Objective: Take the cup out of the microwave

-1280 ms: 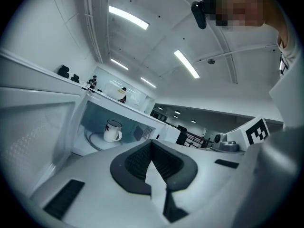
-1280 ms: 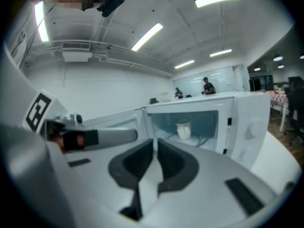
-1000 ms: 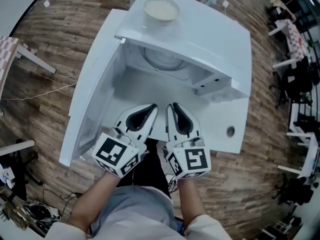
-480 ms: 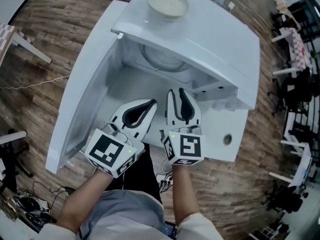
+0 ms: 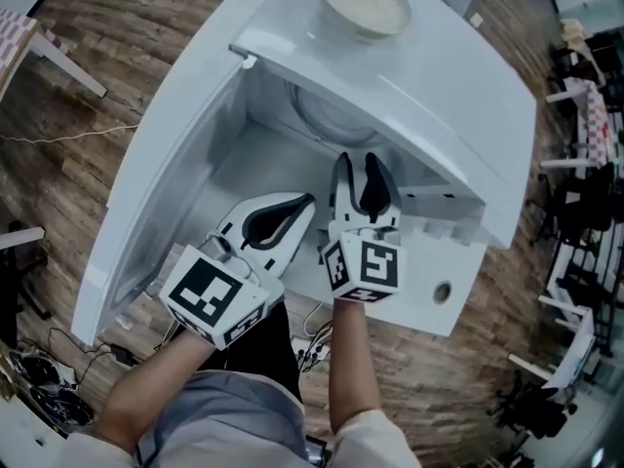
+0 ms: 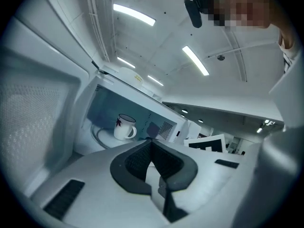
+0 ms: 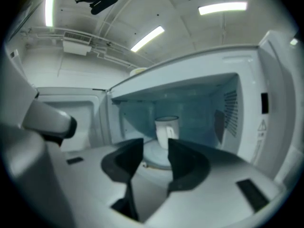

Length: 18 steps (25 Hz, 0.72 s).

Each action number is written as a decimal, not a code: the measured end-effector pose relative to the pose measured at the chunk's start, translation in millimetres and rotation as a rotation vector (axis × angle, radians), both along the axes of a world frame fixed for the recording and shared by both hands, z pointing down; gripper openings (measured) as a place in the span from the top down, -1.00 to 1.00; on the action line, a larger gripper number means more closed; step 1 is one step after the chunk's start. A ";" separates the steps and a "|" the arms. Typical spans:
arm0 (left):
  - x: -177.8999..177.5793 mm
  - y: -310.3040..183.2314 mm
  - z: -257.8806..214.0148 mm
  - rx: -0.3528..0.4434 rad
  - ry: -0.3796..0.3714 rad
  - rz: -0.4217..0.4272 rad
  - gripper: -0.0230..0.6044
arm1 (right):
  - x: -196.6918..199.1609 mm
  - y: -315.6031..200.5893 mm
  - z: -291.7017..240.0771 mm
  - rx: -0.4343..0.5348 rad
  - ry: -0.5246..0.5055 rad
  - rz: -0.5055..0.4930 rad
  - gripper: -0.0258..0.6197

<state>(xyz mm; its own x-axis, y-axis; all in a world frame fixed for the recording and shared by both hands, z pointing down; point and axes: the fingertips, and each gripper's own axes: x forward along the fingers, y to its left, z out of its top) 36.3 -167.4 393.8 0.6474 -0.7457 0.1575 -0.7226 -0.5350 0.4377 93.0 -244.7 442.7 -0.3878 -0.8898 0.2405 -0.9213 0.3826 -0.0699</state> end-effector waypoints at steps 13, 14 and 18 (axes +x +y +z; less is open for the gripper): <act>-0.5 -18.9 9.4 -0.023 0.034 -0.031 0.90 | -1.2 -47.7 18.9 -0.018 -0.039 0.011 0.33; -1.6 -19.6 10.2 -0.028 0.037 -0.035 0.90 | -0.9 -50.5 20.0 -0.020 -0.043 0.011 0.33; -6.6 -21.5 17.0 -0.059 0.053 -0.053 0.90 | 1.6 -60.8 22.4 -0.024 -0.058 0.021 0.33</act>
<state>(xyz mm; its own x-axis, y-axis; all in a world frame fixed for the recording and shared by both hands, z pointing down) 29.7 -188.9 410.8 0.6157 -0.7696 0.1690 -0.7245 -0.4685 0.5056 94.5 -305.4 465.1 -0.3827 -0.8924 0.2392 -0.9233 0.3605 -0.1325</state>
